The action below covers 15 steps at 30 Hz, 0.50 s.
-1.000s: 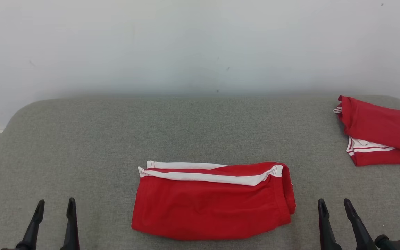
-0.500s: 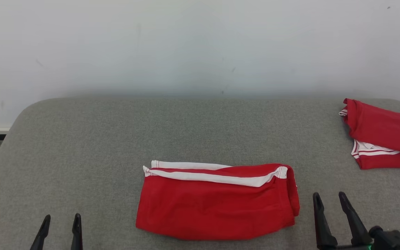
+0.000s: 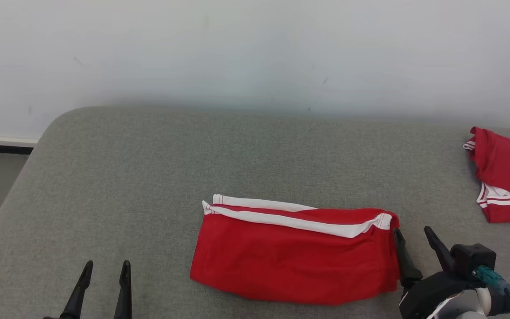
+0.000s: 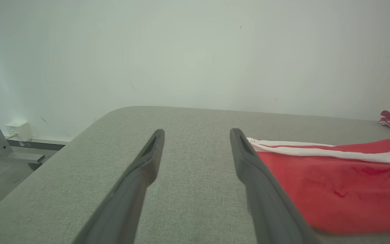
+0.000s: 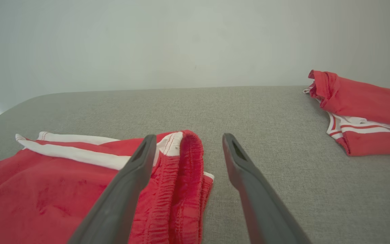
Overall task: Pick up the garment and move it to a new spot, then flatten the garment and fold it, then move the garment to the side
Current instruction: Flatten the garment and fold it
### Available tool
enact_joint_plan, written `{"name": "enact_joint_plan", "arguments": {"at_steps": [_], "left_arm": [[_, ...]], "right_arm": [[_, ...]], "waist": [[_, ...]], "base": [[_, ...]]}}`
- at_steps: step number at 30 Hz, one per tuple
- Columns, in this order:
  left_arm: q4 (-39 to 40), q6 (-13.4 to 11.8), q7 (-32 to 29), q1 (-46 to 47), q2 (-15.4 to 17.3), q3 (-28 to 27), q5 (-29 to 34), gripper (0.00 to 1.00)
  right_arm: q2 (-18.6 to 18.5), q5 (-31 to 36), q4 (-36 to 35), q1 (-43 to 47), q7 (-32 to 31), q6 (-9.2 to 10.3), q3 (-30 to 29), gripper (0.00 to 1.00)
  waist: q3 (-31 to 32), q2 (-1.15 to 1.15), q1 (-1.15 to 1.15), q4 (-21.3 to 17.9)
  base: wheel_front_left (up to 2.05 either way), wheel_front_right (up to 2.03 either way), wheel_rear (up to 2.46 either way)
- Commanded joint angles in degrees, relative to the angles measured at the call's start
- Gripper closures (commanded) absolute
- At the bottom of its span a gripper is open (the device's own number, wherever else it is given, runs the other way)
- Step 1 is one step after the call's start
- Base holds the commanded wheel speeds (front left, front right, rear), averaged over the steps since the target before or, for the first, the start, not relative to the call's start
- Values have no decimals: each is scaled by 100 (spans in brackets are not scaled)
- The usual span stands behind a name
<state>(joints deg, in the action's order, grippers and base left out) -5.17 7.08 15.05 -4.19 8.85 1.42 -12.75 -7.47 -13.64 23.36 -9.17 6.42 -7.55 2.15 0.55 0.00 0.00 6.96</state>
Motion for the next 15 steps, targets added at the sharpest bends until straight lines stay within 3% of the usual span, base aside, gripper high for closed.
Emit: {"name": "enact_joint_plan", "arguments": {"at_steps": [1,15], "left_arm": [[-34,20,15,128,-27,13,34,0],[-187,40,15,361,-97,34,35,0]], "right_arm": [[13,55,191,-125,-14,11,-23,0],[176,174,1973,-751,101,11,-306,0]], "waist": [[-150,0,0,137],[-319,0,0,274]], "base": [[0,0,0],[0,0,0]]}}
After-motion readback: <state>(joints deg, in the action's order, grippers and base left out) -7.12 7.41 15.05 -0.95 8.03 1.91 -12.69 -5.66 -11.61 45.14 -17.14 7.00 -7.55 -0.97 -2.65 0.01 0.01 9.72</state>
